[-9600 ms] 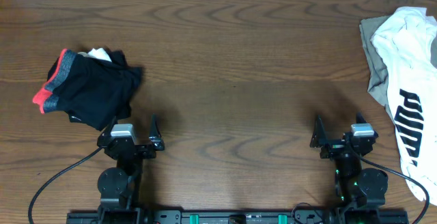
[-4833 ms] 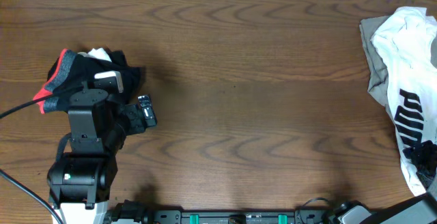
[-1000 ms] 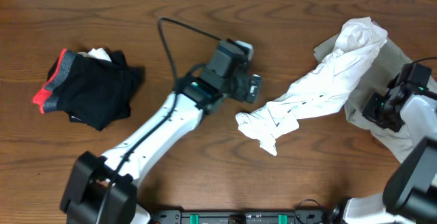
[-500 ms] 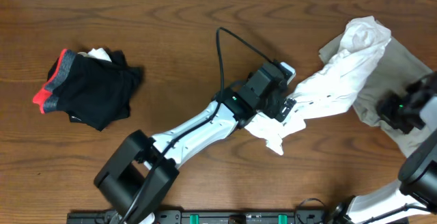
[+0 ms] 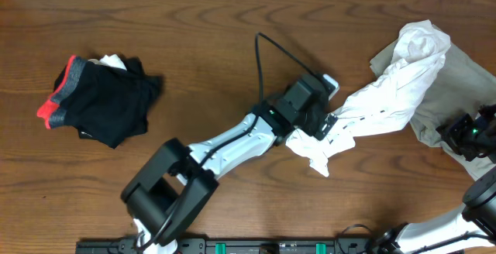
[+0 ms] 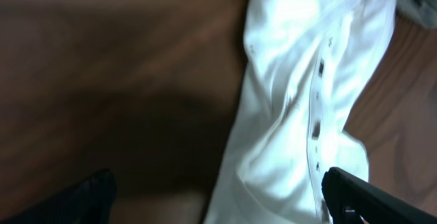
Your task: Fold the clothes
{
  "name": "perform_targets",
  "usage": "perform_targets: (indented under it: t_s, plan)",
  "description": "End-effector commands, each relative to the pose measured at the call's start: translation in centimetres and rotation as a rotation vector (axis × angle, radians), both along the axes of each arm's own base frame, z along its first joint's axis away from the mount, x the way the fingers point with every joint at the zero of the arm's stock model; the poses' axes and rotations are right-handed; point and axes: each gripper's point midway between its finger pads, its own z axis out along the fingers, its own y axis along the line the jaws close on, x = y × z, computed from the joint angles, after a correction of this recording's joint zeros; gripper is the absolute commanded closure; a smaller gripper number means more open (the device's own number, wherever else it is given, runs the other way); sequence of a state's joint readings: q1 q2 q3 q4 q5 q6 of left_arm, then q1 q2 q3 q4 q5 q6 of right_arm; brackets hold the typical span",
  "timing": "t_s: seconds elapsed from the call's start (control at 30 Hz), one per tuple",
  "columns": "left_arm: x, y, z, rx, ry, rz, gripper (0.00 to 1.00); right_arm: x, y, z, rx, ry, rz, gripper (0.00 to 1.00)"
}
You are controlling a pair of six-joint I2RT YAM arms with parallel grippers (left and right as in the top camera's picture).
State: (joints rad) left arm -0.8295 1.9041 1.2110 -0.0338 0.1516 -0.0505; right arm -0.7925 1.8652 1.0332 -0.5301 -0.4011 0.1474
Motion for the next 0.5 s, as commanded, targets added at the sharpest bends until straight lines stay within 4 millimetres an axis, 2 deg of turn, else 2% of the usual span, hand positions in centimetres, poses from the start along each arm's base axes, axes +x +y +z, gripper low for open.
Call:
perform_targets:
  t_s: [0.0,0.2,0.23,0.27,0.3,0.33,0.37,0.43,0.47]
  plan:
    - [-1.0,-1.0,-0.9,0.014,0.025,-0.047,0.02,-3.8,0.7,-4.1,0.015,0.182,-0.019,0.75]
    - [-2.8,-1.5,-2.4,0.056,0.061,-0.08,0.0,-3.8,0.8,-4.1,0.016,0.182,-0.018,0.76]
    - [-3.1,-1.5,-2.6,0.062,0.066,-0.085,0.05,-3.9,0.8,-4.1,0.016,0.183,-0.019,0.78]
    - [-3.3,-1.5,-2.8,0.068,0.071,-0.088,0.13,-3.9,0.8,-4.1,0.017,0.183,-0.019,0.8]
    - [-3.5,-1.5,-2.9,0.074,0.076,-0.091,0.19,-3.9,0.8,-4.1,0.017,0.184,-0.019,0.88]
    - [-3.7,-1.3,-3.1,0.084,0.085,-0.091,0.3,-3.9,0.8,-4.1,0.018,0.183,-0.019,0.96]
    - [-3.7,-1.2,-3.2,0.088,0.088,-0.091,0.37,-3.8,0.8,-4.1,0.019,0.182,-0.019,0.98]
    - [-3.9,-0.9,-3.5,0.103,0.094,-0.09,0.67,-3.8,0.9,-4.1,0.023,0.177,-0.018,0.99]
    - [-3.9,-0.8,-3.6,0.107,0.098,-0.09,0.73,-3.7,0.9,-4.1,0.025,0.176,-0.018,0.99]
